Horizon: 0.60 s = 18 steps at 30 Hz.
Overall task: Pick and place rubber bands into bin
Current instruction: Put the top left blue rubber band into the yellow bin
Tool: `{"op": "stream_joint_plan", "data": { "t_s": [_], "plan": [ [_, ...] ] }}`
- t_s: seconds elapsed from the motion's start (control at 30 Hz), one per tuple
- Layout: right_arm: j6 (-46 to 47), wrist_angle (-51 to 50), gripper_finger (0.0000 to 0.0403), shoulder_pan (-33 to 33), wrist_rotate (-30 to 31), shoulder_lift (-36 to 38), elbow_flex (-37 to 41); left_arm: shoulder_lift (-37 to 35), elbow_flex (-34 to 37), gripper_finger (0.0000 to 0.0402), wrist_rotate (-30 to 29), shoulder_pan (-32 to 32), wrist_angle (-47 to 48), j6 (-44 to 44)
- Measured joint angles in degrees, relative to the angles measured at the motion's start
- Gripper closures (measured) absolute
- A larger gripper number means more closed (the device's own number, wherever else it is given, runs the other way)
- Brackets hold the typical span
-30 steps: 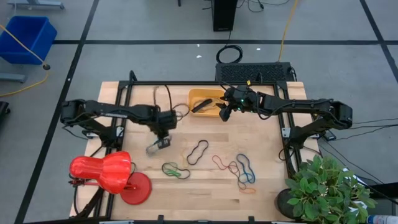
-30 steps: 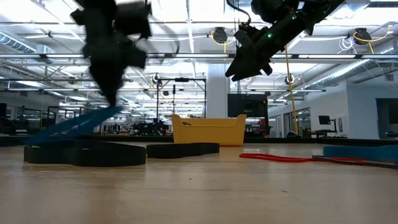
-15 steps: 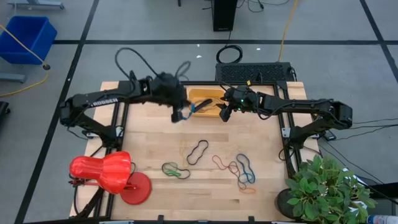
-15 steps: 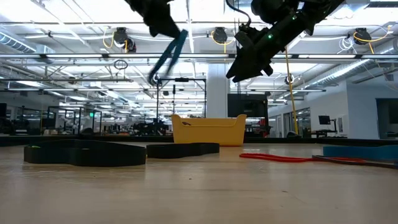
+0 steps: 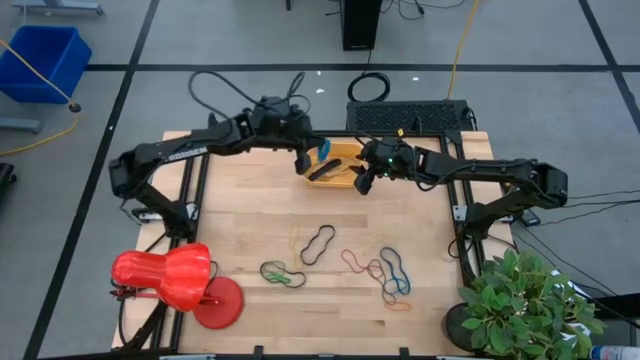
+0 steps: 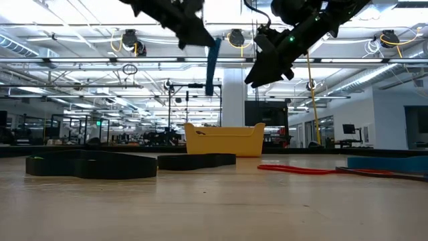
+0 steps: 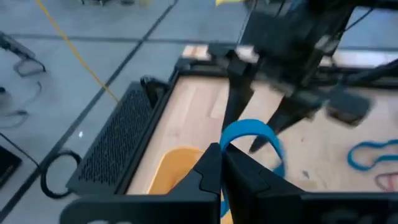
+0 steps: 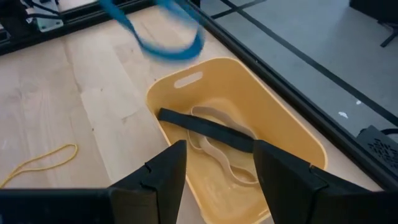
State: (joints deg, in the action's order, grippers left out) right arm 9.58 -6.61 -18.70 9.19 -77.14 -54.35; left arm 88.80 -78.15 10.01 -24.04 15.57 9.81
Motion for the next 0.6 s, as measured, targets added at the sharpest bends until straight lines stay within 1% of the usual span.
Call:
{"op": "stream_joint_plan", "data": {
  "t_s": [0.1, 0.23, 0.3, 0.4, 0.5, 0.6],
  "plan": [
    [0.0, -1.9, 0.0222, -0.2, 0.1, 0.0, 0.0, 3.7, 0.0, 0.0396, 0.0, -0.6, -1.7, 0.0],
    [0.0, -4.4, 0.0222, -0.7, 0.0, 0.0, 0.0, 9.3, 0.0, 0.0387, 0.0, -1.6, -3.6, -0.2],
    [0.0, -5.2, 0.0222, -0.9, 0.1, 0.0, 0.0, 12.3, 0.0, 0.0391, 0.0, -1.9, -4.2, -0.7],
    [0.0, -5.9, 0.0222, -0.9, 0.0, 0.0, 0.0, 16.4, 0.0, 0.0396, 0.0, -2.3, -5.4, -1.1],
    [0.0, -5.7, 0.0222, -0.9, 0.0, 0.0, 0.0, 20.0, 0.0, 0.0386, 0.0, -2.6, -6.0, -1.5],
    [0.0, -5.7, 0.0222, -0.9, 0.0, 0.0, 0.0, 22.7, 0.0, 0.0388, 0.0, -2.7, -5.9, -1.6]
  ]
}}
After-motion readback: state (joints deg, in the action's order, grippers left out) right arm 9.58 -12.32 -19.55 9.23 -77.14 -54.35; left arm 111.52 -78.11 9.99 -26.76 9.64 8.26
